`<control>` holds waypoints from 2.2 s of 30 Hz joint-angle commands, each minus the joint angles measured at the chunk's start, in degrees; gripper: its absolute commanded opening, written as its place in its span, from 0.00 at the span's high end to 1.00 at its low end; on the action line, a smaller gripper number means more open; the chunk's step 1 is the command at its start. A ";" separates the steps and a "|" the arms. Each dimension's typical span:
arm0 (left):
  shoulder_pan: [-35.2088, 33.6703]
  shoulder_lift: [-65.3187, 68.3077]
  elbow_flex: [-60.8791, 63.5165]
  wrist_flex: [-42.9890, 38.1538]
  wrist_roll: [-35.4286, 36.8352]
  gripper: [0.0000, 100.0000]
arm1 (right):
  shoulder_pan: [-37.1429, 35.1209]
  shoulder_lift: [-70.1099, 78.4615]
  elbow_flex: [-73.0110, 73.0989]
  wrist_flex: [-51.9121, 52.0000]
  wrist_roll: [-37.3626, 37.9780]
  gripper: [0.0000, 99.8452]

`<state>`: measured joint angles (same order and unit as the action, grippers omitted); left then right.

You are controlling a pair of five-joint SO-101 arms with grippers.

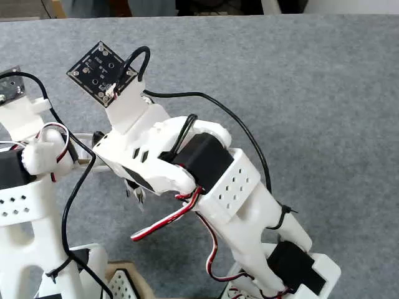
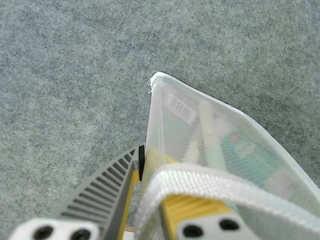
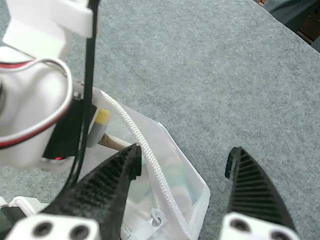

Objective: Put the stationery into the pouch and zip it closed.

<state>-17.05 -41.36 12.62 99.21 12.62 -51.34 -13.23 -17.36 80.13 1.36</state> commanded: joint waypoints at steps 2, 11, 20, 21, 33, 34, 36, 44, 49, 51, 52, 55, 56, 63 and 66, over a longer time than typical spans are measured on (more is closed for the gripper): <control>-0.66 -0.26 -1.10 -1.85 0.00 0.97 | 0.79 -1.89 -0.92 0.00 0.62 0.72; -0.57 -0.26 -1.19 -1.85 0.00 0.97 | 9.32 -1.98 -6.90 0.44 0.53 0.72; -0.48 -0.26 -1.27 -1.85 0.00 0.97 | 26.55 -1.45 -7.96 8.70 0.53 0.72; -0.48 -0.26 -1.36 -1.85 0.00 0.97 | 26.81 -1.45 -7.43 11.43 0.62 0.72; -0.57 -0.26 -1.45 -1.85 0.00 0.97 | 15.21 -5.14 11.38 20.57 4.48 0.72; -0.57 -0.26 -1.45 -1.85 0.00 0.97 | 13.45 -6.37 12.00 19.96 3.78 0.71; -0.66 -0.26 -1.45 -2.64 0.00 0.97 | 10.29 -8.84 13.58 17.76 3.78 0.71; -1.80 -0.26 -1.54 -3.08 0.18 0.97 | -1.14 -15.60 25.27 13.19 3.87 0.71; -3.74 -0.26 -1.36 -3.87 2.37 0.97 | -4.84 -20.97 27.03 13.71 3.34 0.72; -3.65 -0.26 -1.45 -3.87 2.37 0.97 | -5.89 -22.02 26.95 13.27 3.34 0.72; -3.74 -0.26 -1.45 -3.87 2.37 0.97 | -6.95 -22.02 26.86 12.92 3.34 0.72; -3.91 -0.26 -1.27 -3.87 2.37 0.97 | -9.76 -22.02 27.12 10.81 3.34 0.72; -3.91 -0.26 -1.27 -3.87 2.37 0.97 | -10.29 -22.02 27.21 9.58 3.34 0.72; -3.91 -0.26 -1.27 -3.69 2.37 0.97 | -10.20 -22.02 39.60 -7.65 3.78 0.71; -4.00 -0.26 -1.10 -3.69 2.37 0.97 | -10.11 -22.11 45.14 -13.80 3.78 0.71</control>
<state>-20.22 -41.27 12.62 97.19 14.29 -61.10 -33.98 24.40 72.31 5.05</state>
